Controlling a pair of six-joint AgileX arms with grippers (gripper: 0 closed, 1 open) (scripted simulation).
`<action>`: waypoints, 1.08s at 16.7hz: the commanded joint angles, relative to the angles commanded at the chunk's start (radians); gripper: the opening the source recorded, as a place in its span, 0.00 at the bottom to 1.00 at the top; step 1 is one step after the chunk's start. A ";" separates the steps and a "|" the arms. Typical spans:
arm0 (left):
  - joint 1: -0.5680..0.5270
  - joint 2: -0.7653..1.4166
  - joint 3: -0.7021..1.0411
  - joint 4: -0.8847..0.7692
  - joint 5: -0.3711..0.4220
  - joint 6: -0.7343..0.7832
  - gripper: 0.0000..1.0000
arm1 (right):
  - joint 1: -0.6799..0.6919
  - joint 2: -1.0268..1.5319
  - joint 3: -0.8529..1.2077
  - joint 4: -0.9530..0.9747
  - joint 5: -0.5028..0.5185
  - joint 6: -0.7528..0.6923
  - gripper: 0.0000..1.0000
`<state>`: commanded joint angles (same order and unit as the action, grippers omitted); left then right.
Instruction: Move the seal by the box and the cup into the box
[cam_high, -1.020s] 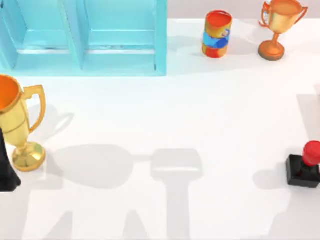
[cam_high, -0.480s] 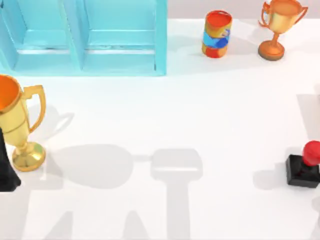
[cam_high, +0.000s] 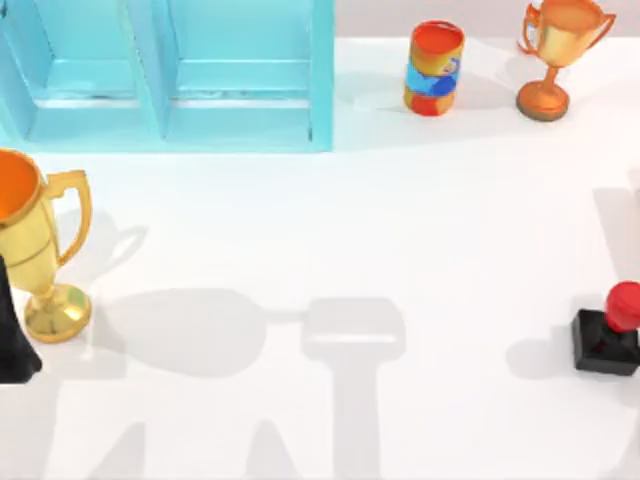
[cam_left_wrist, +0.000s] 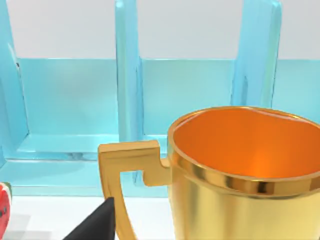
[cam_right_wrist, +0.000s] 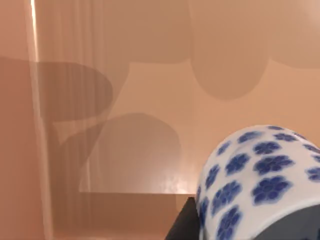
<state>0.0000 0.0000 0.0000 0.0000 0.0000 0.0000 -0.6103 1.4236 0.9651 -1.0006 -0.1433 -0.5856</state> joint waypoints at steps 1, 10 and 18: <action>0.000 0.000 0.000 0.000 0.000 0.000 1.00 | -0.001 0.001 -0.009 0.025 -0.008 0.002 0.00; 0.000 0.000 0.000 0.000 0.000 0.000 1.00 | -0.030 0.080 -0.104 0.154 0.084 -0.047 0.00; 0.000 0.000 0.000 0.000 0.000 0.000 1.00 | -0.030 0.080 -0.104 0.154 0.084 -0.047 0.38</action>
<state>0.0000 0.0000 0.0000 0.0000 0.0000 0.0000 -0.6408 1.5035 0.8616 -0.8461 -0.0595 -0.6326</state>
